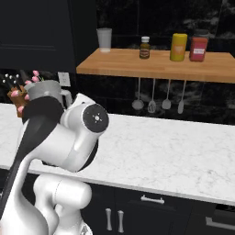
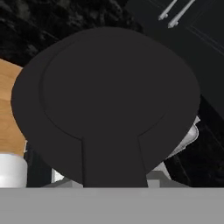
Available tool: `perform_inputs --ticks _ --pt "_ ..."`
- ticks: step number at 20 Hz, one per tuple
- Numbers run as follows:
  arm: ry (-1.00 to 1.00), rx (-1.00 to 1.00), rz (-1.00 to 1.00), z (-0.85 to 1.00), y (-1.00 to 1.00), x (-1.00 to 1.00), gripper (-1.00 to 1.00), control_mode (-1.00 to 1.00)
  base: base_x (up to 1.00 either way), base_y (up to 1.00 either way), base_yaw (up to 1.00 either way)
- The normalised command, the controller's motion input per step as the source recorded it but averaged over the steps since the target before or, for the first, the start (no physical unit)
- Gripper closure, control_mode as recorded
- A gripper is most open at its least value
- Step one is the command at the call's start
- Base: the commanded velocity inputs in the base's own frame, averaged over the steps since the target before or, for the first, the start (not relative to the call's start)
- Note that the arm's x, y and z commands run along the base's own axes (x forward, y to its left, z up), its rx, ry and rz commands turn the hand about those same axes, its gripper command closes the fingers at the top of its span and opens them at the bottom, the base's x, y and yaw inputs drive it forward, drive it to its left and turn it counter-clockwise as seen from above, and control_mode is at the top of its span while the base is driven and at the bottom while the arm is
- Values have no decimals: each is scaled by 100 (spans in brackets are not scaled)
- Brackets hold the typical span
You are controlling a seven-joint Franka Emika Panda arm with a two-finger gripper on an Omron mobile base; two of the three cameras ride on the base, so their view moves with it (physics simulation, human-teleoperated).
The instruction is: Close the lid blender by securely placing the lid on top.
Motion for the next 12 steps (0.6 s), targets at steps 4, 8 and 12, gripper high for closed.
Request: perform_inputs --ticks 4,8,12 --pt "-2 6 0 59 39 0 100 -100 0 0 0" --pt "-1 5 0 54 41 0 100 -100 0 0 0" --pt "0 1 0 28 50 13 100 -100 0 0 0"
